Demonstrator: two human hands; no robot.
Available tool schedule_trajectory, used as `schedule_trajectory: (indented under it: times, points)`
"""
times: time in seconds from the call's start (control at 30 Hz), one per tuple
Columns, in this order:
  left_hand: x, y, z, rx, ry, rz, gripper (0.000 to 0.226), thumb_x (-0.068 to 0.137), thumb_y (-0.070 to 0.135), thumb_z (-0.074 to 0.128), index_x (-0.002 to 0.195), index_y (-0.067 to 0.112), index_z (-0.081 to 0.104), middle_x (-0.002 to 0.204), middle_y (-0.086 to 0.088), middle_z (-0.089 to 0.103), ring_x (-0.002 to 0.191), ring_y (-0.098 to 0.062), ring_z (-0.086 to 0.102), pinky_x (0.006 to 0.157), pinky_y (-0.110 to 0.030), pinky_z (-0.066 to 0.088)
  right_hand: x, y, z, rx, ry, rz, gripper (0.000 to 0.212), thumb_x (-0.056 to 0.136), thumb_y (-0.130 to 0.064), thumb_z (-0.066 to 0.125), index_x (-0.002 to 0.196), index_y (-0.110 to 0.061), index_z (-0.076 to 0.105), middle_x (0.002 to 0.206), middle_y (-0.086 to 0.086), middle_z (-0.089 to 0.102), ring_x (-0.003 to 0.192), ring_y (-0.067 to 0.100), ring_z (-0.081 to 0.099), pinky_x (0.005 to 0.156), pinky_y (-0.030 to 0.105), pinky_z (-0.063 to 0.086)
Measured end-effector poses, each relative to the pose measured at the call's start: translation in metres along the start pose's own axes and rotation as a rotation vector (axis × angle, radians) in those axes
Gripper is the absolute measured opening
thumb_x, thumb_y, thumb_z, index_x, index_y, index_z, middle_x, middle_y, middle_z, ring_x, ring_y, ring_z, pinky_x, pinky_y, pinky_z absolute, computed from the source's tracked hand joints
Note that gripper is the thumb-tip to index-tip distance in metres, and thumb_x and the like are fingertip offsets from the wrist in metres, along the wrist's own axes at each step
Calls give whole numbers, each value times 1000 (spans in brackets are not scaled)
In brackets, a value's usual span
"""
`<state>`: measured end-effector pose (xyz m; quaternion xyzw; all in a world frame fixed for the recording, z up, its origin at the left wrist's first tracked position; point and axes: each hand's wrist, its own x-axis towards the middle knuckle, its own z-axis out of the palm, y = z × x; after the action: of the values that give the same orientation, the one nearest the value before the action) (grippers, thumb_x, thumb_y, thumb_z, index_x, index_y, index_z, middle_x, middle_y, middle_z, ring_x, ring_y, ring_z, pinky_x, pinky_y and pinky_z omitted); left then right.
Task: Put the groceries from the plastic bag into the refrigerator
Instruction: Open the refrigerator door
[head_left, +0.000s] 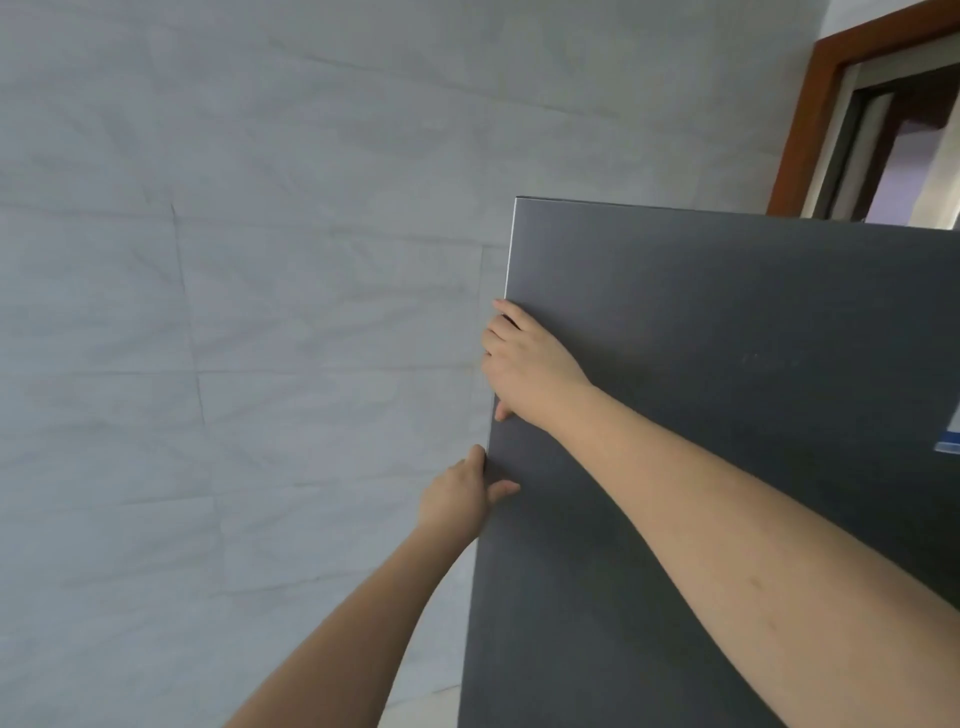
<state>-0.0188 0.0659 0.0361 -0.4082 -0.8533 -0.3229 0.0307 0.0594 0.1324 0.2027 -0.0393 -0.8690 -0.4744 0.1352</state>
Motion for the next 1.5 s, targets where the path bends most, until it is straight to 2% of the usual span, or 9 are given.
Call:
schedule_trajectory:
  times: [0.2, 0.37, 0.6, 0.73, 0.8, 0.97, 1.1, 1.37, 1.5]
  points:
    - [-33, -2, -4, -5, 19, 48, 51, 87, 63, 53, 89, 15, 36, 76, 1, 55, 74, -28, 59, 56, -36, 36, -23, -6, -9, 20, 135, -27, 65, 68, -61, 68, 105, -7, 71, 109, 8, 63, 116, 29, 49, 121, 43, 8]
    - [-84, 12, -19, 54, 2, 63, 50, 87, 67, 49, 89, 19, 34, 84, -2, 62, 78, -29, 63, 58, -35, 41, -63, -18, -47, 77, 139, -1, 50, 67, -51, 74, 91, -7, 71, 97, 9, 62, 110, 30, 52, 119, 41, 2]
    - [-164, 32, -31, 97, 54, 279, 43, 92, 66, 39, 91, 23, 30, 86, 3, 62, 76, -23, 65, 55, -29, 33, -137, -39, -110, 96, 9, 108, 44, 75, -42, 74, 105, -11, 68, 113, 10, 60, 120, 30, 46, 117, 40, -7]
    - [-199, 40, -24, 75, 252, 480, 38, 89, 62, 41, 83, 24, 39, 60, 6, 56, 44, -16, 58, 38, -23, 33, -184, -48, -141, 195, -14, 156, 58, 88, -66, 39, 107, -21, 71, 117, 3, 63, 124, 26, 44, 119, 41, 2]
    - [-218, 42, -18, 67, 317, 579, 34, 89, 55, 48, 86, 22, 46, 60, 6, 58, 42, -15, 56, 39, -24, 36, -207, -59, -151, 216, -30, 210, 67, 90, -66, 25, 106, -22, 72, 121, 1, 62, 129, 26, 41, 120, 42, 7]
    - [-259, 43, -9, 18, 272, 705, 34, 94, 49, 47, 109, 19, 54, 98, -3, 64, 82, -22, 63, 69, -37, 54, -259, -83, -172, 243, -10, 350, 50, 96, -52, 37, 100, -18, 73, 121, 6, 62, 134, 29, 41, 118, 47, 22]
    - [-278, 41, -2, -30, 221, 830, 40, 96, 44, 47, 126, 17, 53, 122, -8, 58, 108, -26, 58, 87, -40, 49, -295, -101, -187, 184, 117, 445, 35, 96, -37, 50, 83, -15, 73, 100, 6, 68, 117, 28, 57, 115, 54, 22]
    - [-287, 35, 26, 95, 17, 841, 59, 96, 50, 34, 146, 18, 36, 148, -7, 48, 134, -26, 47, 107, -46, 39, -338, -134, -184, 213, -6, 487, 35, 97, -31, 44, 119, -14, 65, 130, 11, 60, 127, 29, 50, 114, 47, 30]
    - [-282, 45, 39, 118, -44, 845, 63, 96, 52, 29, 151, 22, 26, 156, -3, 36, 143, -24, 35, 115, -44, 21, -378, -135, -177, 169, -55, 522, 34, 97, -31, 46, 118, -12, 64, 132, 11, 59, 130, 28, 48, 115, 44, 29]
